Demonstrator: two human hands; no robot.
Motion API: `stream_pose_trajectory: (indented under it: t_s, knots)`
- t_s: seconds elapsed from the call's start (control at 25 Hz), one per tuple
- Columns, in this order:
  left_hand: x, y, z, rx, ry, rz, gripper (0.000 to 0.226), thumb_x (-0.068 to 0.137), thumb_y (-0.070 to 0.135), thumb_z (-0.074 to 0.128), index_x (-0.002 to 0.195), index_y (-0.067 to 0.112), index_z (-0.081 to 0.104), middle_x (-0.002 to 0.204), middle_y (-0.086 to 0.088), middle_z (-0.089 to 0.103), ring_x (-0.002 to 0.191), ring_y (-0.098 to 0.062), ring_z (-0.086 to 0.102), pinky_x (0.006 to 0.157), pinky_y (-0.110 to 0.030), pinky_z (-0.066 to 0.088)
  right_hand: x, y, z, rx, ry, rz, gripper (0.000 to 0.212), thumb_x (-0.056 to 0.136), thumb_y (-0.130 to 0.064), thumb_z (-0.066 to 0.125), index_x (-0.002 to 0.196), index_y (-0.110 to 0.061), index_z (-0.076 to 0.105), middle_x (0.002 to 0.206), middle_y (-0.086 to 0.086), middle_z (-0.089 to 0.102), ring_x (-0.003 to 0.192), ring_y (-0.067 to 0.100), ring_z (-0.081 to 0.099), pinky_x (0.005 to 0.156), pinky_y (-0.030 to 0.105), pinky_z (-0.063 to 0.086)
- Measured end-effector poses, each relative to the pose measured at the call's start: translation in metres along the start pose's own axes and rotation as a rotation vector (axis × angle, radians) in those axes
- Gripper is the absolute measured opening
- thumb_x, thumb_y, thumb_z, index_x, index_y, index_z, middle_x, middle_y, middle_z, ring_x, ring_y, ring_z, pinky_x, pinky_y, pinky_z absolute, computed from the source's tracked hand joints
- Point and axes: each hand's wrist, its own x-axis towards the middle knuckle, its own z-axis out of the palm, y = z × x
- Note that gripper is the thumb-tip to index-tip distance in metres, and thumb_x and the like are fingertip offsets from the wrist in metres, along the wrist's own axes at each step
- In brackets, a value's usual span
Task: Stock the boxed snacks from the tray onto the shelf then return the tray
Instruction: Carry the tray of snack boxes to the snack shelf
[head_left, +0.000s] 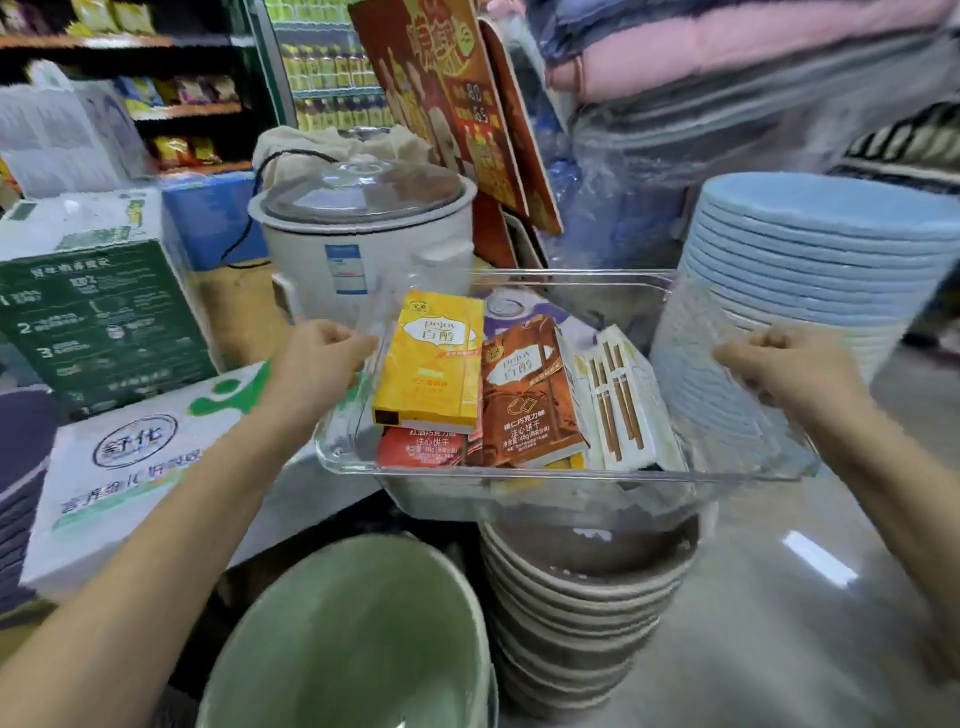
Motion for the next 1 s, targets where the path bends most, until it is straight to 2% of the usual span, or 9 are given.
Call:
stream_pose_trajectory:
  t_s: [0.08,0.2,0.28,0.36,0.48,0.6,0.72,0.84,1.0]
  knots:
    - [-0.004,0.007,0.033,-0.020,-0.097,0.047,0.024,0.087,0.018,0.059,0.065,0.009,0.053,0.057,-0.003,0.047,0.052,-0.015,0.042,0.051,-0.026,0.032,-0.022,0.023,-0.033,0.006,0.092,0.050,0.010,0.078,-0.011,0.066,0.072,-0.004,0.061,0.060,0.011,0.043,0.038,0.004,0.032,0.040,0.017,0.028]
    - [-0.014,0.024,0.089,-0.029,-0.264,0.113,0.025,0.082,0.026,0.058,0.065,0.007,0.054,0.056,-0.005,0.048,0.050,-0.018,0.043,0.052,-0.028,0.034,-0.051,0.061,-0.084,-0.017,0.248,0.145,0.017,0.078,-0.011,0.068,0.074,0.004,0.064,0.048,0.003,0.046,0.032,0.004,0.034,0.034,0.014,0.026]
    - [-0.021,0.041,0.128,-0.025,-0.346,0.168,0.031,0.074,0.033,0.054,0.066,0.003,0.056,0.056,-0.007,0.049,0.052,-0.021,0.042,0.055,-0.031,0.034,-0.070,0.085,-0.114,-0.059,0.345,0.182,0.022,0.077,-0.017,0.070,0.069,0.002,0.064,0.054,0.008,0.054,0.042,0.003,0.041,0.041,0.018,0.033]
    - [-0.029,0.062,0.169,0.007,-0.426,0.235,0.034,0.077,0.032,0.056,0.067,-0.001,0.056,0.058,-0.009,0.050,0.054,-0.021,0.043,0.056,-0.033,0.032,-0.087,0.106,-0.142,-0.063,0.464,0.206,0.022,0.075,-0.016,0.069,0.065,0.002,0.063,0.059,0.008,0.059,0.053,0.009,0.048,0.043,0.018,0.034]
    - [-0.041,0.096,0.231,0.105,-0.514,0.373,0.036,0.088,0.023,0.056,0.061,-0.001,0.056,0.057,-0.015,0.048,0.056,-0.025,0.043,0.052,-0.033,0.029,-0.107,0.138,-0.179,0.007,0.595,0.296,0.027,0.076,-0.009,0.066,0.054,-0.001,0.052,0.035,-0.007,0.046,0.035,0.004,0.038,0.034,0.015,0.029]
    - [-0.053,0.131,0.302,0.097,-0.641,0.459,0.038,0.085,0.029,0.054,0.062,-0.001,0.054,0.052,-0.011,0.046,0.052,-0.024,0.042,0.051,-0.033,0.030,-0.118,0.178,-0.223,0.059,0.738,0.340,0.029,0.070,-0.013,0.066,0.063,0.011,0.052,0.052,0.012,0.049,0.050,0.016,0.041,0.047,0.019,0.037]
    - [-0.073,0.170,0.368,0.069,-0.743,0.470,0.030,0.088,0.026,0.055,0.066,0.007,0.053,0.053,-0.004,0.046,0.052,-0.021,0.043,0.052,-0.031,0.030,-0.125,0.203,-0.265,0.031,0.825,0.388,0.026,0.077,-0.006,0.067,0.056,0.000,0.052,0.043,0.004,0.044,0.038,0.007,0.036,0.036,0.015,0.029]
    - [-0.094,0.204,0.431,-0.058,-0.881,0.496,0.025,0.087,0.025,0.058,0.065,0.013,0.053,0.054,-0.001,0.046,0.051,-0.019,0.041,0.050,-0.029,0.030,-0.135,0.219,-0.300,0.031,0.977,0.455,0.016,0.075,-0.011,0.070,0.063,-0.009,0.059,0.047,-0.001,0.047,0.047,0.010,0.040,0.046,0.021,0.032]
    - [-0.130,0.244,0.517,-0.160,-1.094,0.543,0.034,0.077,0.036,0.059,0.070,0.003,0.056,0.056,-0.008,0.049,0.051,-0.021,0.042,0.055,-0.033,0.034,-0.158,0.239,-0.334,-0.014,1.177,0.590,0.018,0.072,-0.016,0.070,0.068,-0.001,0.061,0.048,-0.002,0.046,0.053,0.015,0.036,0.052,0.026,0.030]
